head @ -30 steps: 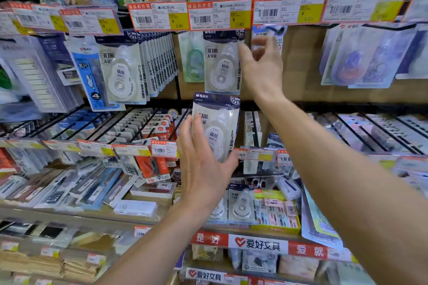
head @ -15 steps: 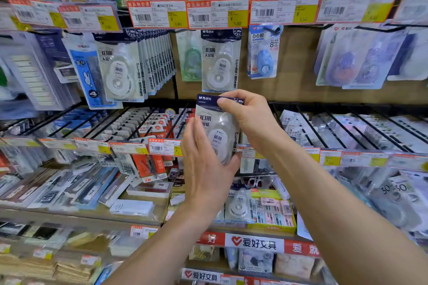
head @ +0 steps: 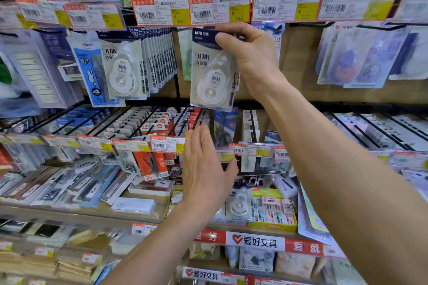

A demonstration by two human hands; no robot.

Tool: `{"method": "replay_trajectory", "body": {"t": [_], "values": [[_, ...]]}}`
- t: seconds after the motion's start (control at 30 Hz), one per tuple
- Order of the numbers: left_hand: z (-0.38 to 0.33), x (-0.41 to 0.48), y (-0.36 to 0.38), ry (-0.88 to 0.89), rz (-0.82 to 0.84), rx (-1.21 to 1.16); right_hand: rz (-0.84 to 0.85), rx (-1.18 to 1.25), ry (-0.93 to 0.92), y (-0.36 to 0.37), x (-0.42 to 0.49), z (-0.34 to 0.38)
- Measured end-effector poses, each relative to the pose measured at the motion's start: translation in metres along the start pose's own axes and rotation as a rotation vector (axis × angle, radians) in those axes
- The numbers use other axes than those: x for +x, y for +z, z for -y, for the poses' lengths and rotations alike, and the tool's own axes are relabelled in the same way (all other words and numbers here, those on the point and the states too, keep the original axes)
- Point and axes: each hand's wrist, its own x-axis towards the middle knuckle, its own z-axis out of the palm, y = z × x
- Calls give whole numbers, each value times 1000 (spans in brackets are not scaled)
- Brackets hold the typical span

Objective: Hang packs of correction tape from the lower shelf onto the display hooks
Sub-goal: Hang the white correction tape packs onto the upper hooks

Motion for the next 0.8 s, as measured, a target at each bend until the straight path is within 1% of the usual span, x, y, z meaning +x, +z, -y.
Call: {"method": "replay_trajectory", "body": {"t": [0.17, 0.3, 0.47, 0.63, 0.8], "values": [[2, -1, 3, 13, 101, 110, -85, 71, 43, 4, 13, -11], [2, 1, 7, -6, 138, 110, -94, 128, 83, 7, 22, -13], [0, 3, 8, 5, 141, 117, -66, 46, 55, 3, 26, -11], [2, 2, 9, 2, 162, 127, -4, -109, 28, -3, 29, -12], [2, 3, 10, 1, 163, 114, -35, -129, 48, 1, 33, -6]]}}
